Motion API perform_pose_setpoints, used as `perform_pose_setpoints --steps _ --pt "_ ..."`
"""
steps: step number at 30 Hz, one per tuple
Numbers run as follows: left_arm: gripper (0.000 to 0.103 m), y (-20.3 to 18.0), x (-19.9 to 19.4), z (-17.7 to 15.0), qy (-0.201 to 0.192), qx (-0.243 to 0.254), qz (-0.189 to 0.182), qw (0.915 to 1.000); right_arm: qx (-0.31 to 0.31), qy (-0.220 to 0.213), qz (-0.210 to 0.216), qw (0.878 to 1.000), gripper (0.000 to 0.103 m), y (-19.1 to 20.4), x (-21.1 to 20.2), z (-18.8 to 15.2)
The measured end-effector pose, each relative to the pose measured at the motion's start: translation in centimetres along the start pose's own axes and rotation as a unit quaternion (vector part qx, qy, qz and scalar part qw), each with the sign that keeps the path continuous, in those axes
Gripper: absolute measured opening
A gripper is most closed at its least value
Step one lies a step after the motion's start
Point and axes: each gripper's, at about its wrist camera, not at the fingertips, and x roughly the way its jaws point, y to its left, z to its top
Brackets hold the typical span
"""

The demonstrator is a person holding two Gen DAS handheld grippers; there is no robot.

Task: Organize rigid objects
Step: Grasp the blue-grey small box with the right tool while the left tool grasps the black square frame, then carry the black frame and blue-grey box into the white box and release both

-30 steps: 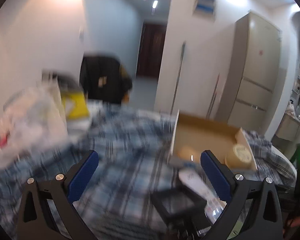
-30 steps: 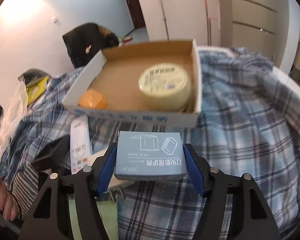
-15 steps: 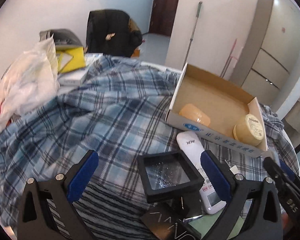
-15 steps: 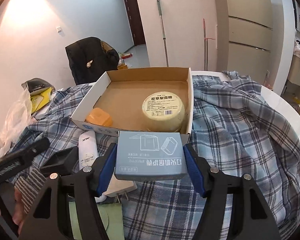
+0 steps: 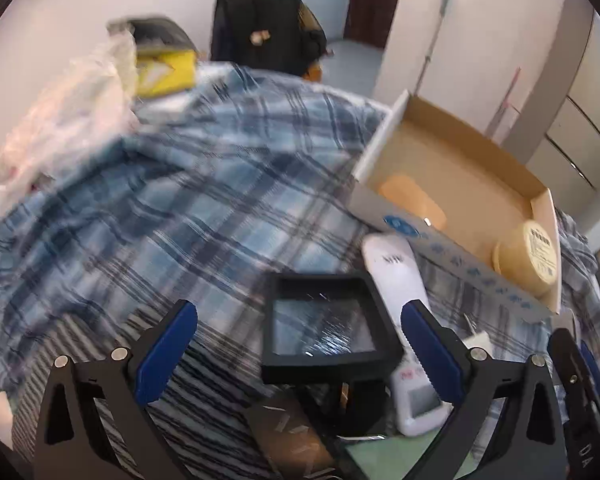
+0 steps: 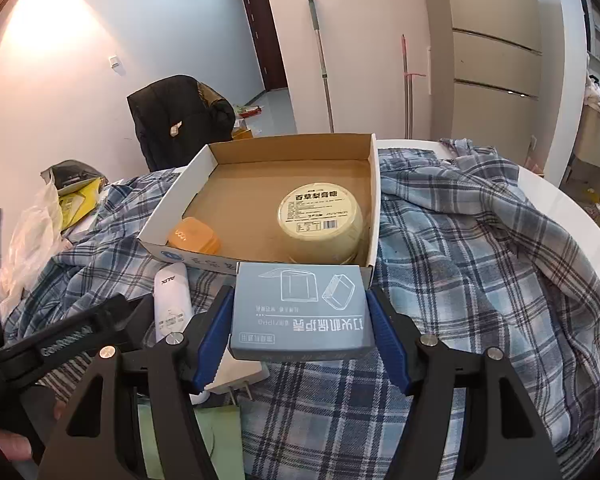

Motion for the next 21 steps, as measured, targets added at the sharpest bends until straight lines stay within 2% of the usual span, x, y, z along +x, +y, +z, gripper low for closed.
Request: perform_pose_setpoints --steps 3,7,9,10,11,18,21 --pt "0.103 -0.2 1.3 0.1 0.034 -0.01 -0.008 0.9993 -0.005 -0.005 -0.007 1.0 0.065 0.1 -0.1 0.0" --pt "0.101 -0.5 2.3 0.1 0.041 0.008 -0.006 0.9991 -0.003 -0.003 -0.006 1.0 0.065 0.0 0.0 0.0" --pt "0.09 -0.6 2.3 0.0 0.035 0.022 -0.008 0.9991 -0.003 0.0 -0.008 1.0 0.065 0.0 0.1 0.0" --pt "0.08 -0.7 2.3 0.0 0.04 0.031 -0.011 0.9987 -0.003 0.001 -0.009 1.0 0.065 0.0 0.2 -0.1" --pt "0.076 -0.7 2.3 0.0 0.043 0.035 -0.019 0.9983 -0.003 0.001 -0.009 1.0 0.065 0.0 0.2 -0.1" --pt "0.072 0.2 1.2 0.0 0.04 0.084 -0.052 0.9943 0.0 -0.004 -0.012 1.0 0.065 -0.1 0.1 -0.1" --pt "0.072 1.2 0.0 0.0 0.035 0.105 -0.078 0.9907 0.005 -0.004 -0.014 1.0 0.065 -0.3 0.1 0.0"
